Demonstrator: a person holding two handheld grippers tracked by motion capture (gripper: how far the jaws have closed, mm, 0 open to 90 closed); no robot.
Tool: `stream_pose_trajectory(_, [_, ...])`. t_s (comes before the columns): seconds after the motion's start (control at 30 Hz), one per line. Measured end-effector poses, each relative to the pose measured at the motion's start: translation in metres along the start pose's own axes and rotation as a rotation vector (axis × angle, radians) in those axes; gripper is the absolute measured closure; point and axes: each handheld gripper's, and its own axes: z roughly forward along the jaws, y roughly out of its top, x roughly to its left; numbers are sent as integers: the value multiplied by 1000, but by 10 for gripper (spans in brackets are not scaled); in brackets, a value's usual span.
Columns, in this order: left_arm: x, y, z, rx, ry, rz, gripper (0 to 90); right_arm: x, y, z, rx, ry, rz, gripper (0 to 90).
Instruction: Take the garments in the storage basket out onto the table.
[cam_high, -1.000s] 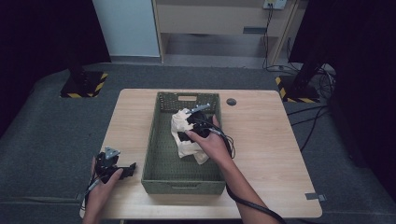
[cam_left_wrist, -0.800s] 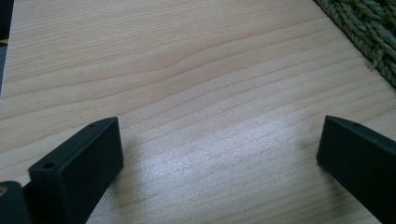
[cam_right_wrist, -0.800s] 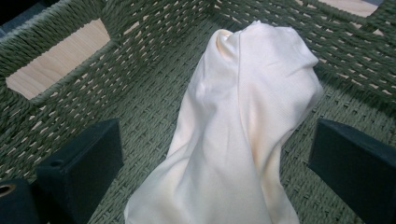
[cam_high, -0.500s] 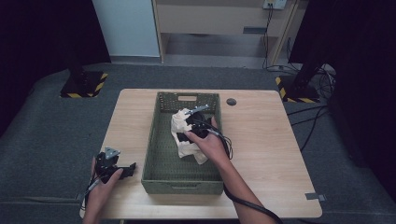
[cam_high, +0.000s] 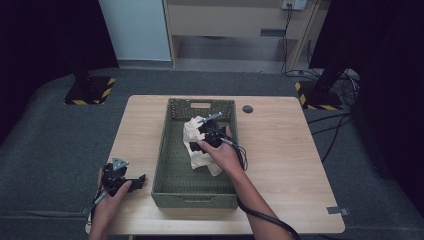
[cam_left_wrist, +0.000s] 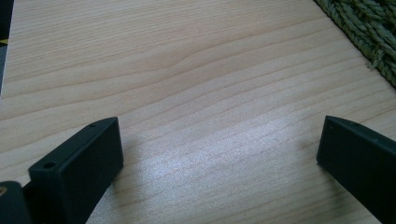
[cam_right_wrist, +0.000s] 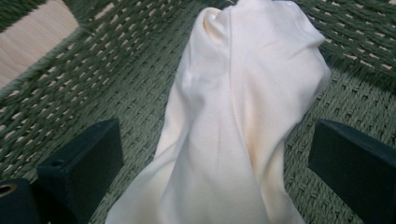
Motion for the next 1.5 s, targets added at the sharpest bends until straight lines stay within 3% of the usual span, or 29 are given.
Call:
stream_pose_trajectory(0.93, [0, 0, 0, 0, -1, 0, 0, -10, -2, 38, 73, 19, 69, 37])
stream_pose_trajectory(1.5, [0, 0, 0, 0, -1, 1, 0, -8, 3, 52, 99, 12, 65, 35])
